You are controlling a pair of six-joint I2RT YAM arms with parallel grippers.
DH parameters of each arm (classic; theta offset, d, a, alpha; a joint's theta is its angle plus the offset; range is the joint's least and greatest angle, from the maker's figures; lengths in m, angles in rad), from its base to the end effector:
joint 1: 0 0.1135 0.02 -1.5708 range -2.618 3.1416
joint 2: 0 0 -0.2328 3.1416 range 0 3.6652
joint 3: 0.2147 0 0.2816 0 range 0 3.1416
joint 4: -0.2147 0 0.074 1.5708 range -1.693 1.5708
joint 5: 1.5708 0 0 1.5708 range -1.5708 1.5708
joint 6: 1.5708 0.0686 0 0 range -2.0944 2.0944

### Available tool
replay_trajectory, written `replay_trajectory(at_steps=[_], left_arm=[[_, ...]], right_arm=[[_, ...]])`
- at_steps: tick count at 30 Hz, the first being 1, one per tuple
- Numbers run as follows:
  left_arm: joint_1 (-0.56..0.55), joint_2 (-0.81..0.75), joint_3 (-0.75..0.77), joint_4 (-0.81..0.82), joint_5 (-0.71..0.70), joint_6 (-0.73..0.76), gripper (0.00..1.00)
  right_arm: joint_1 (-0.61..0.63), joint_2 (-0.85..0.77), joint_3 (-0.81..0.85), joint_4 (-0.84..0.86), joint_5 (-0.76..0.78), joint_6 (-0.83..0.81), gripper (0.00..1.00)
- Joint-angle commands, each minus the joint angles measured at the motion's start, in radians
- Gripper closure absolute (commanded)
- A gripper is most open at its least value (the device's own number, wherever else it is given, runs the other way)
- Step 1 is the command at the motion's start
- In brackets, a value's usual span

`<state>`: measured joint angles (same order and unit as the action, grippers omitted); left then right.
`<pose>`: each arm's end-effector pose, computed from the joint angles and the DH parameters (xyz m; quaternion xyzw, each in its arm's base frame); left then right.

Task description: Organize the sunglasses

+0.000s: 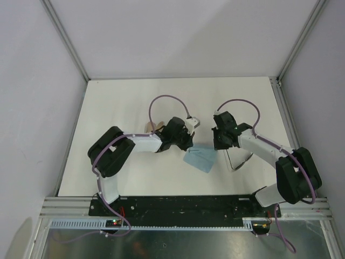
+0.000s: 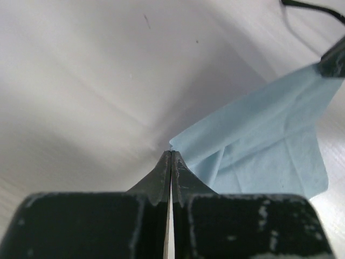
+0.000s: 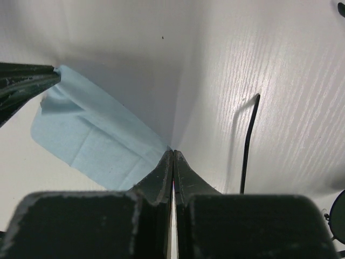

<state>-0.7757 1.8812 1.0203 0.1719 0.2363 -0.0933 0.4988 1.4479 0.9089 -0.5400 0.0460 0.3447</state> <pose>0.2918 -0.3087 0.0762 0.3479 0.8295 -0.2751 0.3395 0.2875 0.1530 0.1292 -0.0690 0.9672 0.0793 0.2312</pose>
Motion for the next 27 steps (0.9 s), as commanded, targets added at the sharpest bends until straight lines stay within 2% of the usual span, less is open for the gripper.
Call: replay_trajectory(at_steps=[1,13,27], left_arm=[[-0.005,-0.107,-0.091,0.170,0.034,0.047,1.00],[-0.031,-0.161,-0.140,0.238,0.025,0.090,1.00],[-0.048,-0.211,-0.233,0.333,0.041,0.206,1.00]], right_arm=[[0.000,-0.013,-0.008,0.017,-0.014,-0.010,1.00],[0.049,-0.039,-0.045,0.012,-0.021,0.000,1.00],[0.093,-0.061,-0.057,0.012,-0.027,0.032,1.00]])
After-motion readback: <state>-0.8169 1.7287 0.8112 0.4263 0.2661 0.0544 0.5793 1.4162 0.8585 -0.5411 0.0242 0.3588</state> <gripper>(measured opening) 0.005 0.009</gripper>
